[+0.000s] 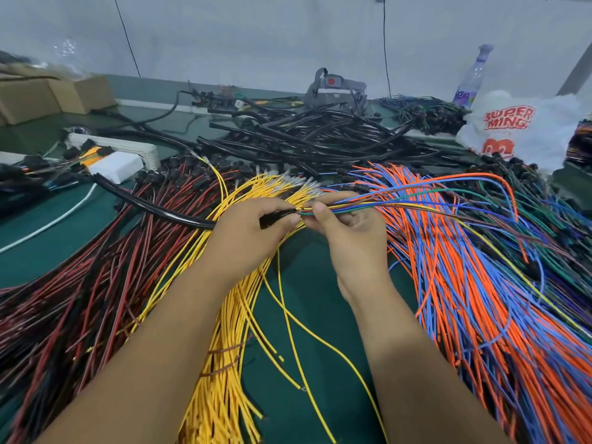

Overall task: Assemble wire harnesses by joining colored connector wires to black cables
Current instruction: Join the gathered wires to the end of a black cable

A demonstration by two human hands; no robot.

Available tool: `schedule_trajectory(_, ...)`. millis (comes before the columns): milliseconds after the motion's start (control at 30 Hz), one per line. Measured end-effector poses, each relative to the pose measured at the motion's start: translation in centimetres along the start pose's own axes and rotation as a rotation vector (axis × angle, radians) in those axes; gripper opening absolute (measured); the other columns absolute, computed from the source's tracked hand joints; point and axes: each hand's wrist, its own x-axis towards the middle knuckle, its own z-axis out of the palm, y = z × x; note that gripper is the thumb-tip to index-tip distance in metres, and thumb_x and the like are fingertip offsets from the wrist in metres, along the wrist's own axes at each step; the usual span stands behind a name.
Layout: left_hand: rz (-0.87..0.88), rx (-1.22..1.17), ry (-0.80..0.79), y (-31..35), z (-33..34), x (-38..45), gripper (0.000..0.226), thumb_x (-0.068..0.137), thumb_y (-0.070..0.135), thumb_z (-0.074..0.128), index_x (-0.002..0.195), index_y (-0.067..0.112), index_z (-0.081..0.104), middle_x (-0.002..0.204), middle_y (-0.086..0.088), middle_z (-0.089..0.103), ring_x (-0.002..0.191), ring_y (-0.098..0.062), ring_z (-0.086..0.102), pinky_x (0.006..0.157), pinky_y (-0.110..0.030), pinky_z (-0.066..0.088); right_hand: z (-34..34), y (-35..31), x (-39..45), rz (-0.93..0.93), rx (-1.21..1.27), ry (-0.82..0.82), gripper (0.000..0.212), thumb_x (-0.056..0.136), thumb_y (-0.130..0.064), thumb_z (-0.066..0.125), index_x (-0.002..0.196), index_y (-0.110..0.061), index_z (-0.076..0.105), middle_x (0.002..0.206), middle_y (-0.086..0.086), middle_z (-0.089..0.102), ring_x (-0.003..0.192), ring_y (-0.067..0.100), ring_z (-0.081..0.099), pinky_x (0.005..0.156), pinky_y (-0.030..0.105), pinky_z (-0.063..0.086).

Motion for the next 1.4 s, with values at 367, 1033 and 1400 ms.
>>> schedule_trajectory(367, 0.123, 0.276, 0.053, -0.54, 0.44, 0.65, 0.020, 0.086, 0.032, 0.069, 0.106, 0.033, 0.073, 0.079, 0.004, 0.058, 0.081, -0.017, 0.052, 0.073, -0.044, 0.045, 0.41, 0.10, 0.21, -0.020, -0.088, 0.005, 0.025, 0.085, 0.005, 0.062, 0.076, -0.018, 0.066, 0.074, 0.009, 0.067, 0.072, 0.023, 0.066, 0.079, 0.056, 0.056)
schedule_trajectory(1033, 0.020, 0.218, -0.064, -0.67, 0.46, 0.37, 0.017, 0.097, 0.038, 0.050, 0.087, 0.027, 0.058, 0.066, 0.009, 0.052, 0.062, -0.008, 0.047, 0.056, -0.032, 0.033, 0.66, 0.10, 0.38, 0.077, 0.059, 0.029, 0.020, 0.087, 0.005, 0.063, 0.080, -0.013, 0.061, 0.065, -0.002, 0.066, 0.059, 0.010, 0.066, 0.060, 0.020, 0.053)
schedule_trajectory(1400, 0.239, 0.499, -0.056, -0.58, 0.22, 0.44, 0.022, 0.094, 0.042, 0.039, 0.078, 0.027, 0.043, 0.068, 0.012, 0.038, 0.071, -0.013, 0.039, 0.057, -0.033, 0.034, 0.74, -0.30, 0.39, 0.006, 0.110, -0.025, 0.024, 0.085, 0.012, 0.062, 0.077, -0.010, 0.065, 0.063, -0.003, 0.067, 0.058, 0.009, 0.066, 0.061, 0.021, 0.054)
